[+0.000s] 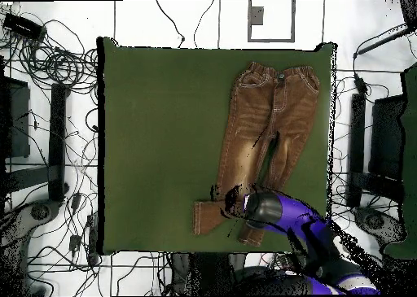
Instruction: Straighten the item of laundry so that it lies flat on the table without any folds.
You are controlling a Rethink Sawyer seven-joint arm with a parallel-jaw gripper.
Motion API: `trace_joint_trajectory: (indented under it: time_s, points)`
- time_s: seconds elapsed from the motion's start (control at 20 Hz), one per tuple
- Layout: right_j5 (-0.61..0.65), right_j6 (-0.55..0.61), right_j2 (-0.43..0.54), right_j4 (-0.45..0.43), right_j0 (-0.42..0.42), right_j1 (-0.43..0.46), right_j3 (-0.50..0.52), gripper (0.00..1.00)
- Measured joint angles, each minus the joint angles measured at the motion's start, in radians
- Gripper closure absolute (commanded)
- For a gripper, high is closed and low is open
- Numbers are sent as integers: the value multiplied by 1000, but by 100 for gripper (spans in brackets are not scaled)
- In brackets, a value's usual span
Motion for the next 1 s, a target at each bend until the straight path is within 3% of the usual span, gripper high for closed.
trace_joint_trajectory:
  time_s: [0.45, 1.0]
  points:
    - [2, 0, -35, 0, 23, -39, 10, 0]
    - [16, 0, -48, -1, 41, -166, 13, 0]
